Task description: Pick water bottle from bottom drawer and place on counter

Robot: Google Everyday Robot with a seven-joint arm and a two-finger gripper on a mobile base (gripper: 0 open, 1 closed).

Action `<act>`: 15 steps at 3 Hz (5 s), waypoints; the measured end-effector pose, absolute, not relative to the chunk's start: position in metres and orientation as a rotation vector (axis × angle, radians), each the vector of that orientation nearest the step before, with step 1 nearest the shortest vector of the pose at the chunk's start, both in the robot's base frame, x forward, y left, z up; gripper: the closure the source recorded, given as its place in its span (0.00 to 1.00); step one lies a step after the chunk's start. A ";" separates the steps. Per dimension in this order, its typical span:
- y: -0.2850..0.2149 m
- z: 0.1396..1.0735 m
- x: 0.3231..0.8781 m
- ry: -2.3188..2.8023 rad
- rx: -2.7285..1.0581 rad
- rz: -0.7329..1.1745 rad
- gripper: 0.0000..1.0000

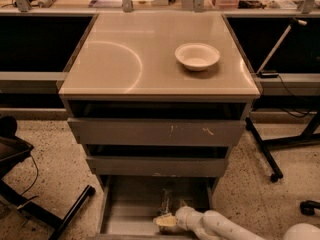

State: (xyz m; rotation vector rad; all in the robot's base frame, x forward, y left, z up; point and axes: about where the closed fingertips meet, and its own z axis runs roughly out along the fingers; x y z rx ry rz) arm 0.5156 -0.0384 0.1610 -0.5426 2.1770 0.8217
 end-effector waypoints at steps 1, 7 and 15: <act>-0.035 0.158 0.514 2.193 -0.528 0.786 0.00; 0.040 0.117 0.533 2.307 -0.462 0.497 0.00; -0.158 0.152 0.639 2.239 -0.546 0.357 1.00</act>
Offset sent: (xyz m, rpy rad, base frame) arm -0.0147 0.0673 -0.0177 -0.1778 0.0136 -0.1210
